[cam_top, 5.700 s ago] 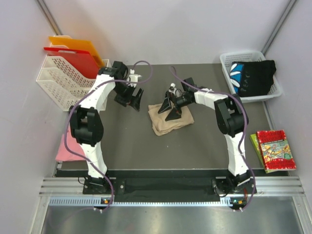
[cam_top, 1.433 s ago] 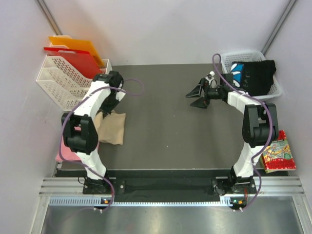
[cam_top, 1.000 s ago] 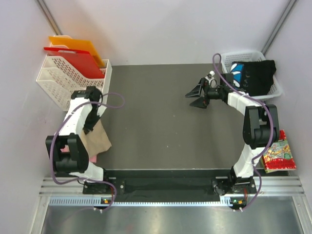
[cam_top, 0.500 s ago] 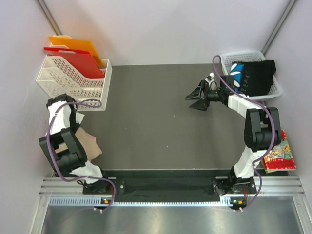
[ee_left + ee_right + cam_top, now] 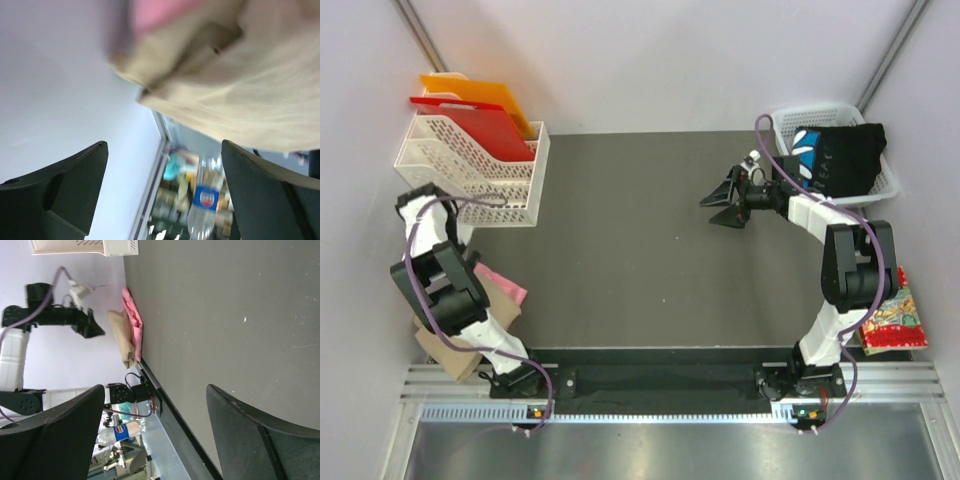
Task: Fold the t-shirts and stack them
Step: Neatly place the folded tshirt to the corner
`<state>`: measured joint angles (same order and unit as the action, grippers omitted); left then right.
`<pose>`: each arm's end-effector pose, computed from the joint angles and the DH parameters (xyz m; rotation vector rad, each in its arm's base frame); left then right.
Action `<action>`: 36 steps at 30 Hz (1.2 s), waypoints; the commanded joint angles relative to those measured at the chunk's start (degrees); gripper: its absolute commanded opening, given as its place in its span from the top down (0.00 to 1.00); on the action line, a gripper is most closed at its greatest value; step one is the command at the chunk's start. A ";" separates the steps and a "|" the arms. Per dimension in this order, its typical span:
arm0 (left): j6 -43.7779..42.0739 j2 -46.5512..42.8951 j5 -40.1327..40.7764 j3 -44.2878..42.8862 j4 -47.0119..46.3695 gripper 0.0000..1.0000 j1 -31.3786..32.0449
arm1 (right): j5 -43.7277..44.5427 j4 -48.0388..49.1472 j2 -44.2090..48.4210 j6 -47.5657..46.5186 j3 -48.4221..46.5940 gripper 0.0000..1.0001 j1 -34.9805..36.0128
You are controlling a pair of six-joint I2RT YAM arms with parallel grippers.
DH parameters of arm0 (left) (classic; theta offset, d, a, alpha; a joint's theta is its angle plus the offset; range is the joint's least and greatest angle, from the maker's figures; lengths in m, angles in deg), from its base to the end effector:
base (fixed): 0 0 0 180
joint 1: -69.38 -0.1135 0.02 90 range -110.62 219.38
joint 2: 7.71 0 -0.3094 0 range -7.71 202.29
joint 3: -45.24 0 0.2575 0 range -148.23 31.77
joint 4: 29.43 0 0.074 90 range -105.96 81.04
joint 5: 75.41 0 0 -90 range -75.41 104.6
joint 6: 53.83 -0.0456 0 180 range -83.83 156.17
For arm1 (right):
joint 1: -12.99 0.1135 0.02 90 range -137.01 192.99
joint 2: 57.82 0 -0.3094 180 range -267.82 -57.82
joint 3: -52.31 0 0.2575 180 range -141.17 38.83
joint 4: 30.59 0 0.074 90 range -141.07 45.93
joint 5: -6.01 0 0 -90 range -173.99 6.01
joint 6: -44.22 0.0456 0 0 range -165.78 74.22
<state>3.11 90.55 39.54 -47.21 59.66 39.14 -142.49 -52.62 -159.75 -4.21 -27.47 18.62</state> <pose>0.2588 0.1731 0.2787 -0.0955 -2.8030 -0.4652 0.3869 0.0772 0.2510 0.1946 2.3902 1.5925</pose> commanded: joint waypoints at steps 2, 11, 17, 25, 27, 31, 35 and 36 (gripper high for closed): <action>1.33 -1.40 -6.05 -6.30 8.49 0.01 2.99 | -0.12 -1.72 0.68 -2.45 -2.86 0.18 0.70; 0.45 -3.61 -6.67 17.69 3.15 0.01 5.10 | -0.04 -2.61 -1.16 -2.80 -3.75 0.18 0.70; 2.82 7.43 -9.39 19.05 -3.36 0.01 6.42 | 0.14 -3.22 -2.39 -2.89 -4.80 0.18 0.70; 7.39 25.48 -12.12 2.44 -4.16 0.01 11.51 | 1.02 -5.68 -2.57 -4.38 -5.86 0.18 0.70; 8.09 28.56 -14.13 -2.48 -2.41 0.01 13.18 | 1.11 -5.94 -2.40 -4.47 -5.68 0.18 0.61; 8.54 29.62 -15.45 -6.71 -1.52 0.01 16.08 | 1.37 -8.14 -2.13 -5.96 -6.12 0.18 -0.09; 8.63 28.05 -17.65 -6.81 -0.38 0.01 16.53 | 1.28 -8.05 -1.87 -5.97 -6.03 0.18 -0.44; 8.28 27.08 -18.09 -6.28 -0.38 0.01 16.35 | 1.37 -8.14 -1.87 -5.97 -6.20 0.18 -0.53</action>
<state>12.95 117.15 29.97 -53.44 69.67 54.38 -141.00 -60.49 -162.59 -8.35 -31.05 18.44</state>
